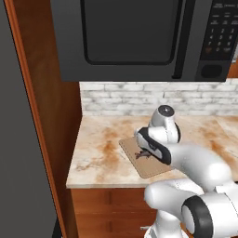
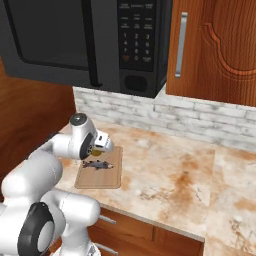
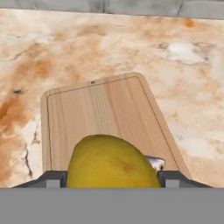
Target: Retrieve a lemon from the fridge and place it on the cutting board with the fish.
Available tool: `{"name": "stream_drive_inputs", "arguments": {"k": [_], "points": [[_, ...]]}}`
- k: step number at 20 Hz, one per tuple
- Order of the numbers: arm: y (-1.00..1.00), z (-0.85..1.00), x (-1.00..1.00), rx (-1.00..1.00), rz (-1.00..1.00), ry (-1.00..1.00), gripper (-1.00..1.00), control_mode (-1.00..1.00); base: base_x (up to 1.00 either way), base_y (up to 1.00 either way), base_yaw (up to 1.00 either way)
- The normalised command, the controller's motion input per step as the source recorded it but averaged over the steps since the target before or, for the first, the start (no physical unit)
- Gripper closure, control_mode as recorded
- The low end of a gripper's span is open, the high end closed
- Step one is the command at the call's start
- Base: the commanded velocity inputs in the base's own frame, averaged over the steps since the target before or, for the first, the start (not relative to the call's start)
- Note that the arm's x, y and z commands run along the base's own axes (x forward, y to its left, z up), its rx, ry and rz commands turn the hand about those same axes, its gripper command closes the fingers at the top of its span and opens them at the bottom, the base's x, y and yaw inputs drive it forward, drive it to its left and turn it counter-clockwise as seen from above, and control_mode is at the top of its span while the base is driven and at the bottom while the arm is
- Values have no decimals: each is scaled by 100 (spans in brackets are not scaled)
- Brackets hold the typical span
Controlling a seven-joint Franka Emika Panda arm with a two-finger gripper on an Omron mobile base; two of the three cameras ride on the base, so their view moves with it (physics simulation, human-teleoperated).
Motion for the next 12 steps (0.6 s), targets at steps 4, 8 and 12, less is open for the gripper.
{"name": "stream_drive_inputs", "arguments": {"k": [4,8,12], "points": [[0,-11,27,0,0,1,100,-100,0,0,0],[0,-54,3,0,0,6,100,-100,0,0,0],[0,-55,2,0,0,1,100,-100,0,0,0]]}}
